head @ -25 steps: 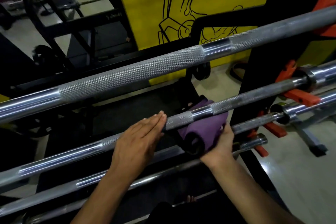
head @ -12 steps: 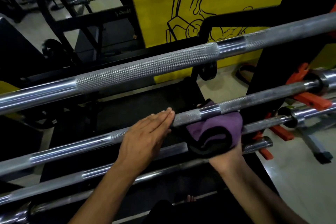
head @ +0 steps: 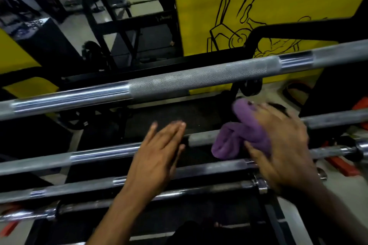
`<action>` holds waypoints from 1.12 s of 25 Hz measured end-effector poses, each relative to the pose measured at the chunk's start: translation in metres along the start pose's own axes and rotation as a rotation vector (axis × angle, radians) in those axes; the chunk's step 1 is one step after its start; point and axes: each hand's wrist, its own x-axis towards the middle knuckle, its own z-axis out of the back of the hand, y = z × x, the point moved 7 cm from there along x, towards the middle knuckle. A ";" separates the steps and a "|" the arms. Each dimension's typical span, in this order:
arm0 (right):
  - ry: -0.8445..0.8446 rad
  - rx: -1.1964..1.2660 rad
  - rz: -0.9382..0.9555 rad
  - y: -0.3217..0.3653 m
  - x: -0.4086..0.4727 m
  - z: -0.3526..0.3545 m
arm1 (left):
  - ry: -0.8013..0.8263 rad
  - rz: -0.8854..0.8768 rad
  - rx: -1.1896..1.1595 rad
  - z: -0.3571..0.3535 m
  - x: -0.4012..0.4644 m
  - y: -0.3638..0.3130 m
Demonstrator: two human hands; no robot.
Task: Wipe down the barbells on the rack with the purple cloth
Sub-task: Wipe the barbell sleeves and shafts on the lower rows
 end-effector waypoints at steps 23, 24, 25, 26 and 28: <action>0.276 -0.204 0.273 0.025 0.048 -0.054 | -0.241 0.584 0.172 0.022 -0.082 0.129; 0.276 -0.214 0.257 0.022 0.048 -0.051 | -0.230 0.552 0.162 0.022 -0.083 0.129; 0.279 -0.222 0.256 0.029 0.050 -0.052 | -0.209 0.499 0.164 0.021 -0.084 0.127; 0.282 -0.221 0.267 0.043 0.054 -0.058 | -0.178 0.426 0.179 0.020 -0.087 0.125; 0.282 -0.213 0.317 0.082 0.060 -0.084 | -0.101 0.220 0.212 0.020 -0.092 0.123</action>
